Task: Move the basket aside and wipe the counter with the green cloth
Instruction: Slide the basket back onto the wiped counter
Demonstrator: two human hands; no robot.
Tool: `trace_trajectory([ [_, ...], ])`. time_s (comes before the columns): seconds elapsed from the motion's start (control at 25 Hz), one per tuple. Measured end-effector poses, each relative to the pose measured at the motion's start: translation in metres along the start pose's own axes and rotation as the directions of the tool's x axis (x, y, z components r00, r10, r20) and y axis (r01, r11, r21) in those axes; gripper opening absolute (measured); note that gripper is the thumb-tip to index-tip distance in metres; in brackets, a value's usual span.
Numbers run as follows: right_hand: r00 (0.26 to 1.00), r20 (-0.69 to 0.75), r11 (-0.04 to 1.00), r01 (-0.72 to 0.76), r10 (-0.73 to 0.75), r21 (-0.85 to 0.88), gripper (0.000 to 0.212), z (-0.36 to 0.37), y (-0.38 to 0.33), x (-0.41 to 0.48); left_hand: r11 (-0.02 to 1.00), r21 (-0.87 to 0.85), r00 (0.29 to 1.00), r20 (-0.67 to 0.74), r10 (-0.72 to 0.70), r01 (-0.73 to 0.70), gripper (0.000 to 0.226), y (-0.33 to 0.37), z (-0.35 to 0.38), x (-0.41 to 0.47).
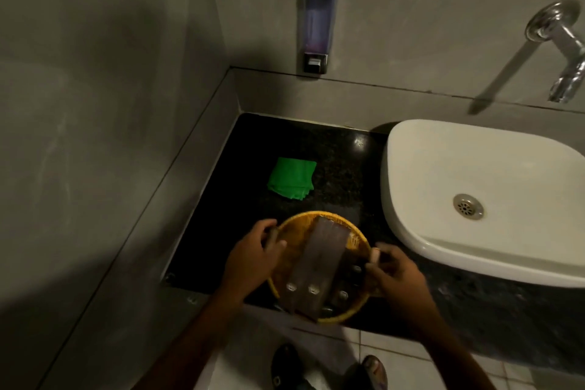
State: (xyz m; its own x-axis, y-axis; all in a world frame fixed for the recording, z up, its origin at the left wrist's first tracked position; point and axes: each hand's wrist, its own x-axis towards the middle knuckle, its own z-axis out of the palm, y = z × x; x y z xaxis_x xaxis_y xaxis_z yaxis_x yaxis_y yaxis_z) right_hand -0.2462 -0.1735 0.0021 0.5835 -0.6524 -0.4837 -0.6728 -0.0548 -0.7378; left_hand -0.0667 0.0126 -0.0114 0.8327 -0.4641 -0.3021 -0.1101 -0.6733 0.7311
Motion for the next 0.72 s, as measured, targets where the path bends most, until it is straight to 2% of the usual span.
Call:
trace_trajectory([
  [0.16, 0.991, 0.090, 0.988, 0.085, -0.097, 0.126, 0.046, 0.068, -0.041, 0.028, 0.996, 0.039, 0.988, -0.141, -0.068, 0.075, 0.044, -0.032, -0.054, 0.027],
  [0.24, 0.983, 0.143, 0.990, 0.102, -0.115, 0.098, 0.040, 0.093, -0.051, 0.039, 0.993, 0.053, 0.982, -0.158, -0.099, 0.109, 0.042, -0.047, -0.066, 0.033],
  [0.32, 0.973, 0.183, 0.989, 0.146, -0.139, -0.029, 0.029, 0.101, -0.054, 0.052, 0.991, 0.076, 0.982, -0.160, -0.095, 0.108, 0.041, -0.059, -0.068, 0.032],
  [0.36, 0.973, 0.169, 0.976, 0.182, -0.161, -0.117, 0.031, 0.098, -0.057, 0.060, 0.992, 0.080, 0.985, -0.154, -0.080, 0.093, 0.042, -0.063, -0.067, 0.031],
  [0.44, 0.975, 0.061, 0.944, 0.221, -0.212, -0.245, 0.041, 0.086, -0.070, 0.091, 0.988, 0.118, 0.987, -0.136, -0.080, 0.096, 0.046, -0.066, -0.068, 0.034],
  [0.52, 0.962, -0.019, 0.927, 0.258, -0.274, -0.273, 0.034, 0.079, -0.097, 0.133, 0.971, 0.198, 0.986, -0.126, -0.112, 0.136, 0.051, -0.062, -0.070, 0.040],
  [0.56, 0.949, -0.001, 0.900, 0.299, -0.316, -0.316, 0.029, 0.082, -0.112, 0.156, 0.958, 0.243, 0.983, -0.137, -0.119, 0.150, 0.053, -0.058, -0.071, 0.041],
  [0.64, 0.919, 0.143, 0.781, 0.388, -0.368, -0.490, 0.034, 0.096, -0.137, 0.199, 0.933, 0.333, 0.981, -0.174, -0.085, 0.140, 0.054, -0.047, -0.071, 0.042],
  [0.72, 0.915, 0.269, 0.640, 0.402, -0.300, -0.655, 0.049, 0.111, -0.145, 0.228, 0.931, 0.355, 0.976, -0.219, -0.002, 0.082, 0.053, -0.038, -0.069, 0.037],
])
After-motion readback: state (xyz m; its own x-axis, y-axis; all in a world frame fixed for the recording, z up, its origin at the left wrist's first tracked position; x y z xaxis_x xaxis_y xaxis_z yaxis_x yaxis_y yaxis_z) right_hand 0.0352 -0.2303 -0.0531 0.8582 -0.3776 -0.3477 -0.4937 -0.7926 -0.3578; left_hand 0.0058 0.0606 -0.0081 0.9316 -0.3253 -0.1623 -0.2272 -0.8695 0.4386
